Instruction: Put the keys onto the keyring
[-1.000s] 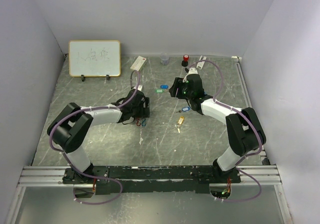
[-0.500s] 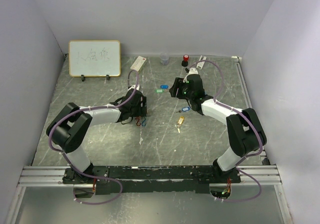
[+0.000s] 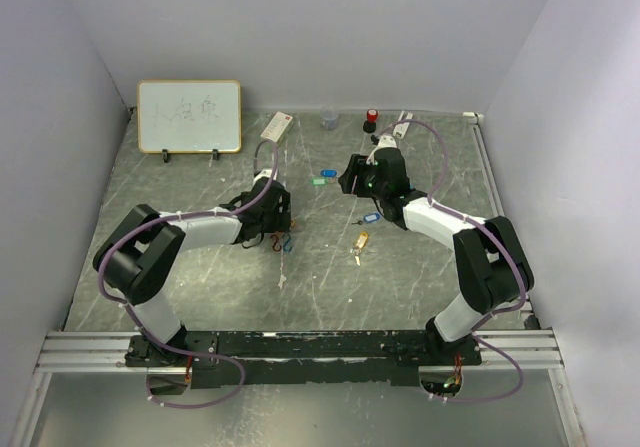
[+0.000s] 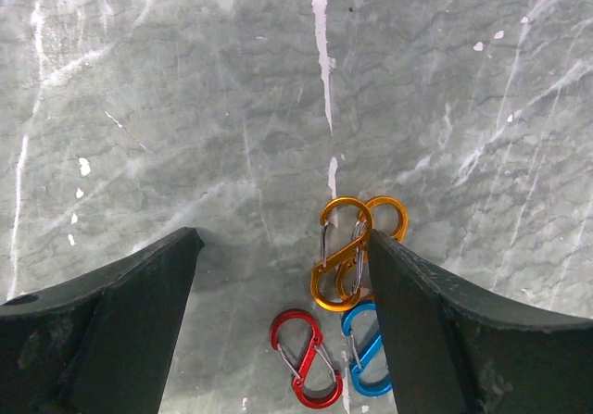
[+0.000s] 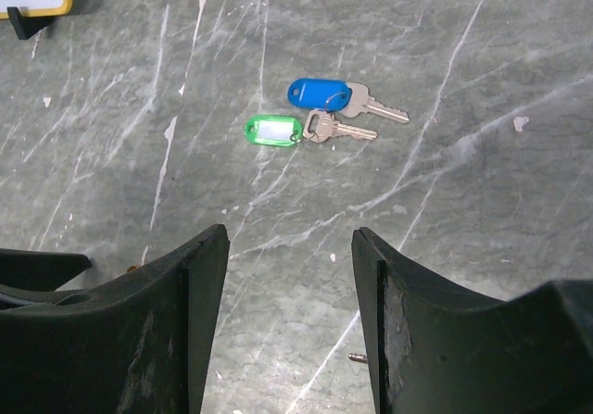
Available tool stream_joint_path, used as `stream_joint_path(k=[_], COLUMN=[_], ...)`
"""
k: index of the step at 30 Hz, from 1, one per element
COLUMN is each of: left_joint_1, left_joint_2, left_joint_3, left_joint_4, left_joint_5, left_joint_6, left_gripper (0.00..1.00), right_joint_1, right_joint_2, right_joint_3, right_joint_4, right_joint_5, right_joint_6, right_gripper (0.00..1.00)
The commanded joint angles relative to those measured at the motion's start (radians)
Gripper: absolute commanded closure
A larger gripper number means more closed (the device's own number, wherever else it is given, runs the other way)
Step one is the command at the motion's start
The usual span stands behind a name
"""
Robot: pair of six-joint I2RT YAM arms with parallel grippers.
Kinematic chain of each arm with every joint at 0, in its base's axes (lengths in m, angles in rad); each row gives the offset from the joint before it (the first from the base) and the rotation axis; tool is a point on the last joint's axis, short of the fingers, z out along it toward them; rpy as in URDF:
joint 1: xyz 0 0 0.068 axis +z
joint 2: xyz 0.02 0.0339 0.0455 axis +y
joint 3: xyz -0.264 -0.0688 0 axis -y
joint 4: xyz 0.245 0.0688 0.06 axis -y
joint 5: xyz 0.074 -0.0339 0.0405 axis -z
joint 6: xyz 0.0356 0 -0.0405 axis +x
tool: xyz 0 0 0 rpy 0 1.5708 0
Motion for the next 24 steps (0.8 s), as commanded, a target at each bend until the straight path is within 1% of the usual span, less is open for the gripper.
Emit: stream_joint_path(k=[1,8,17,24], left_joint_1=[0.014,0.022,0.046,0.094], left_joint_2=[0.030,0.031,0.002,-0.025], left_joint_3=[-0.010,-0.001,-0.014,-0.019], left_joint_4=[-0.066,-0.093,-0.104,-0.128], left_joint_5=[-0.054,-0.098,-0.113,-0.136], left_joint_6=[0.018,0.029,0.040,0.032], left_gripper=[0.15,0.14,0.14,0.15], right_joint_1=[-0.007,-0.007,-0.007,-0.007], right_joint_2=[-0.020,-0.018,-0.015,-0.016], right_joint_3=[-0.013,-0.012,-0.014,-0.016], right_joint_4=[0.007,0.007,0.009,0.010], right_joint_5=[0.007,0.006,0.004,0.003], right_joint_6=[-0.013,-0.012,-0.012,-0.011], right_gripper=[0.43,0.43,0.43,0.43])
